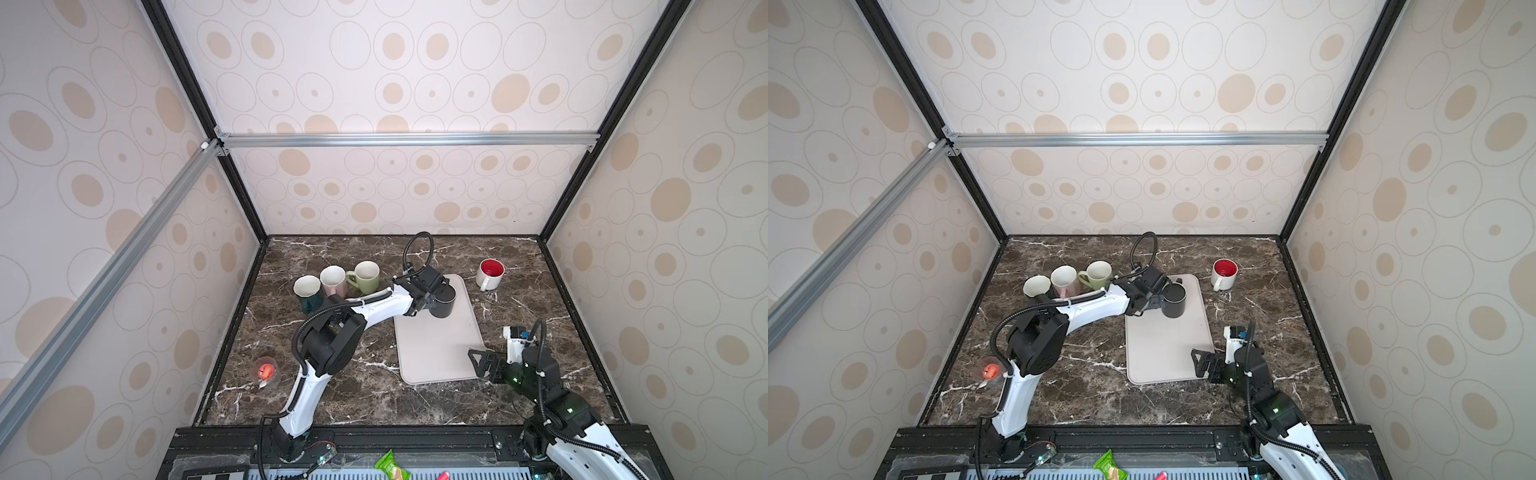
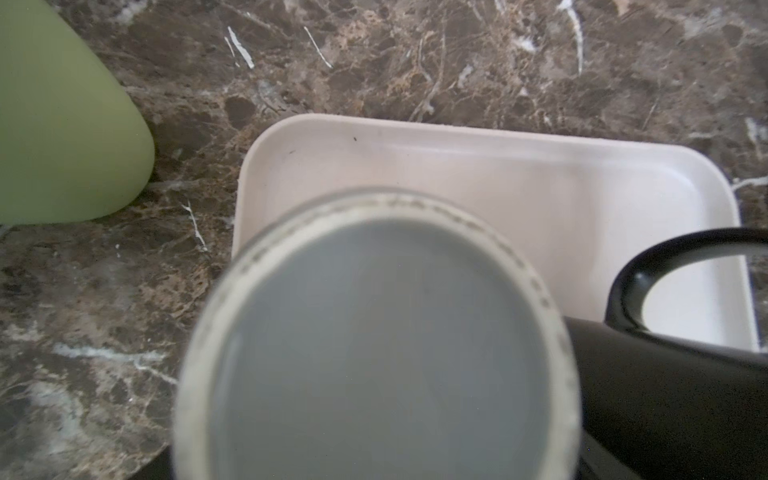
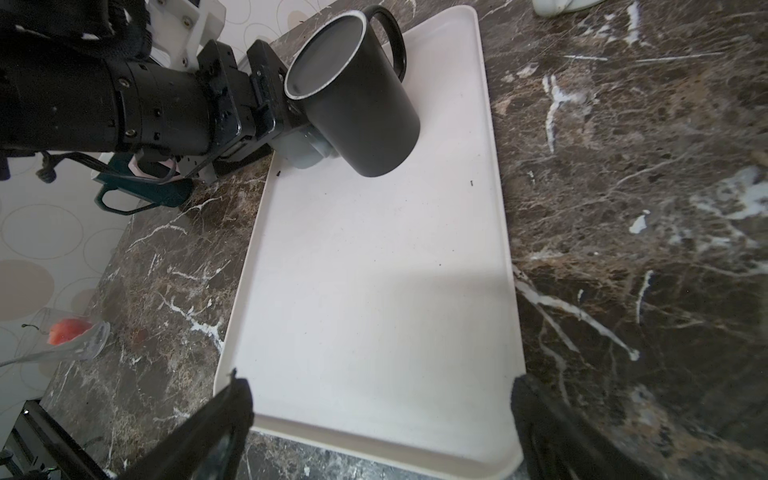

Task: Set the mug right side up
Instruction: 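Lower the left gripper around the grey mug's body and close, then lift the upside-down grey mug off the tray with the left gripper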

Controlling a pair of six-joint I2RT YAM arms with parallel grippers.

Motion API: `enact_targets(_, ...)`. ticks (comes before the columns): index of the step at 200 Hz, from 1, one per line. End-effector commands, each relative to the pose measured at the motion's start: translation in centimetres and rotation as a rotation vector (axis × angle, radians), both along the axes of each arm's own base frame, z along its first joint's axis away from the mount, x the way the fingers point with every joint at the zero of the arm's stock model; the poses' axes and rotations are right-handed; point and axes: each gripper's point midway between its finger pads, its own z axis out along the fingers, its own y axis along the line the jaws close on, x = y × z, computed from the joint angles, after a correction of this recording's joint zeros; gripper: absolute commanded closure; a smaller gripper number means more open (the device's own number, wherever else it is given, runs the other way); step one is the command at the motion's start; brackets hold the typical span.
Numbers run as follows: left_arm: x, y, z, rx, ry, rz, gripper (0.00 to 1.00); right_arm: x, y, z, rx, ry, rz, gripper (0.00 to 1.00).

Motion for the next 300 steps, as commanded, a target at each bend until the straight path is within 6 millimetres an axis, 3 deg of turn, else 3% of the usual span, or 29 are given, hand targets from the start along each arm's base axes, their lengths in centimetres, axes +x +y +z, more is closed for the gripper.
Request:
enact_targets(1, 0.1, 1.6, 0.7, 0.074, -0.005, 0.025, 0.12, -0.1, -0.4, -0.4, -0.010, 0.007, -0.021, 0.00)
enact_targets(85, -3.0, 5.2, 1.2, 0.114, 0.014, 0.021, 0.08, -0.2, -1.2, -0.7, -0.024, 0.023, -0.060, 0.00)
enact_targets(129, -2.0, 5.4, 2.8, 0.115, 0.006, -0.011, 0.09, -0.4, -1.4, -0.8, -0.014, 0.021, -0.074, 0.00)
enact_targets(168, -1.1, 5.0, 3.1, 0.123, 0.010, -0.034, 0.17, -0.3, -1.6, -0.6, 0.002, 0.011, -0.097, 0.00)
enact_targets(213, -0.7, 4.7, 2.6, 0.141, 0.026, -0.062, 0.28, -0.5, -0.4, -0.3, 0.067, -0.002, -0.052, 0.00)
enact_targets(251, 0.3, 5.3, 2.5, 0.239, 0.012, -0.061, 0.34, -0.4, -0.7, -0.2, 0.100, -0.011, -0.086, 0.00)
enact_targets(285, 0.7, 5.0, 1.8, 0.262, 0.030, -0.078, 0.50, -0.5, -0.8, -0.3, 0.111, 0.000, -0.094, 0.00)
enact_targets(300, 0.8, 5.2, 1.5, 0.278, 0.032, -0.073, 0.52, -0.4, -1.0, -0.5, 0.112, 0.010, -0.111, 0.00)
